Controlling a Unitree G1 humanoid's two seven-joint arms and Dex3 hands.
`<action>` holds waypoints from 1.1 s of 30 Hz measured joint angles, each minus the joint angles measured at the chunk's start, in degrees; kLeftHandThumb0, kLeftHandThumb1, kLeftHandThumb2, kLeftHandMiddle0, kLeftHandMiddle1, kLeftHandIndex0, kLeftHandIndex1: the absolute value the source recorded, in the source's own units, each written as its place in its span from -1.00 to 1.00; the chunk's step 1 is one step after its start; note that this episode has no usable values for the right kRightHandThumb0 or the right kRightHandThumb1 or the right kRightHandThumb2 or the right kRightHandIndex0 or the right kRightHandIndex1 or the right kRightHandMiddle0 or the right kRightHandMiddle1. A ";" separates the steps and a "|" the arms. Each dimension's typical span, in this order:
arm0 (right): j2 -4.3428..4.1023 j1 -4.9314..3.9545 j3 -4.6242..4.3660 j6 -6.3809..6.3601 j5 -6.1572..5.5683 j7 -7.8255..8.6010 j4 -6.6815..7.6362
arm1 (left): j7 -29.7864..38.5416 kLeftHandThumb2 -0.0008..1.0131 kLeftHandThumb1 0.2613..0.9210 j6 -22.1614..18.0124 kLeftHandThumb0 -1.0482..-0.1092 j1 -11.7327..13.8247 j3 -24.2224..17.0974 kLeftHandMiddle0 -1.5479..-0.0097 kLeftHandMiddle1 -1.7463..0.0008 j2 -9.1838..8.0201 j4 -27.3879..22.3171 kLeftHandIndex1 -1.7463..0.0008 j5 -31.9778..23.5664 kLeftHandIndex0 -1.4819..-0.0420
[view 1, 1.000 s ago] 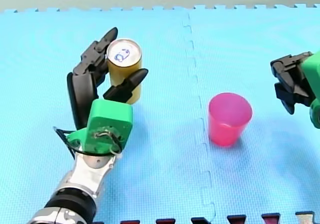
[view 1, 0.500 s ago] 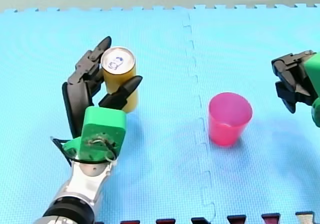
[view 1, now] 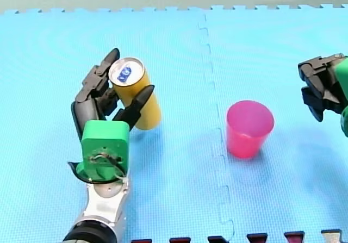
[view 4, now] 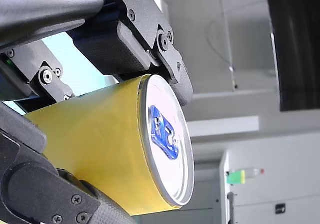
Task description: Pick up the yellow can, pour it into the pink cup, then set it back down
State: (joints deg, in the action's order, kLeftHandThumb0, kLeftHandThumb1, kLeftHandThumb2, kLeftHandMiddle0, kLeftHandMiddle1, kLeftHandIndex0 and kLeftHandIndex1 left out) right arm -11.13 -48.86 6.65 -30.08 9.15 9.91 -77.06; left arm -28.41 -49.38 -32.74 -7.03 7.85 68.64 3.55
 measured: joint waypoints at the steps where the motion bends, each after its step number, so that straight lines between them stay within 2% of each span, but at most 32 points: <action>1: 0.00 0.00 0.07 -0.06 -0.03 -0.03 -0.01 | 0.29 -1.00 0.76 0.32 0.52 0.00 -0.33 -0.76 0.99 0.19 0.30 1.00 -0.33 -0.61; 7: -0.01 0.03 0.45 -0.31 -0.16 0.23 -0.02 | 0.76 -1.00 0.76 0.51 0.50 0.03 -0.77 -0.76 0.99 0.74 0.99 1.00 -0.19 -0.61; 15: -0.02 0.11 0.53 -0.89 -0.13 0.31 -0.02 | -0.06 -1.00 0.76 0.54 0.46 0.27 -0.29 -0.76 1.00 0.92 1.42 1.00 1.11 -0.61; 24: -0.18 0.27 0.31 -0.97 0.04 0.45 0.00 | -6.38 -1.00 0.77 1.21 0.45 0.84 3.30 -0.76 1.00 -0.12 1.45 1.00 7.66 -0.60; 33: -0.20 0.51 0.05 -1.12 0.07 0.45 0.03 | -11.61 -1.00 0.77 3.51 0.48 1.24 7.93 -0.69 1.00 -1.00 1.65 1.00 13.51 -0.56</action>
State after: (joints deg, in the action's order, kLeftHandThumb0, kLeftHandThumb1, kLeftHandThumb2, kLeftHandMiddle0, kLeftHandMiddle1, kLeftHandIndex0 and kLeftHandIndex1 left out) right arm -11.33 -48.35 6.70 -31.20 9.22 10.36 -77.03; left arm -40.02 -45.87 -31.50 0.91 6.84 70.29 17.06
